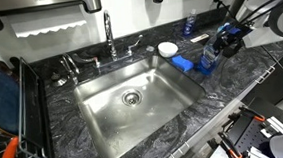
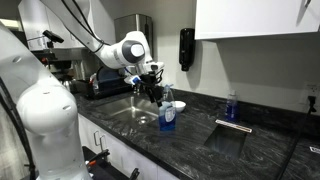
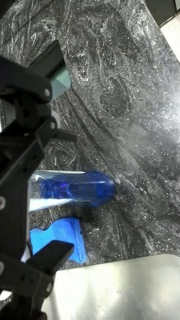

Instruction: Pick the soap bottle and put it in the sink

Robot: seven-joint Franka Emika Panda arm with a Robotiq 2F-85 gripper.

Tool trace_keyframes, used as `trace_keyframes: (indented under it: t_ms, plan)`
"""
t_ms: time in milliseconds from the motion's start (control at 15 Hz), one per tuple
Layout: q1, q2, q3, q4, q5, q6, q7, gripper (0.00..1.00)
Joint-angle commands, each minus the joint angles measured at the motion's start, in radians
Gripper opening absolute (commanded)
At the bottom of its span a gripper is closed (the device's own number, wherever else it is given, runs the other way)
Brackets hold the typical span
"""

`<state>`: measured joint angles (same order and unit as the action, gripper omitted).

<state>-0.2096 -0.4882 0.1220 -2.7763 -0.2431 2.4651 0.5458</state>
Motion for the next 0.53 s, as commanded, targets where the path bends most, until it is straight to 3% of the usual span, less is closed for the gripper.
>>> trace_keyframes:
  t_ms: [0,467]
  plan:
    - [0.006,0.020,-0.019,0.001,0.017,0.023,-0.055,1.00]
    - [-0.013,0.052,-0.017,0.003,-0.009,0.053,-0.064,1.00]
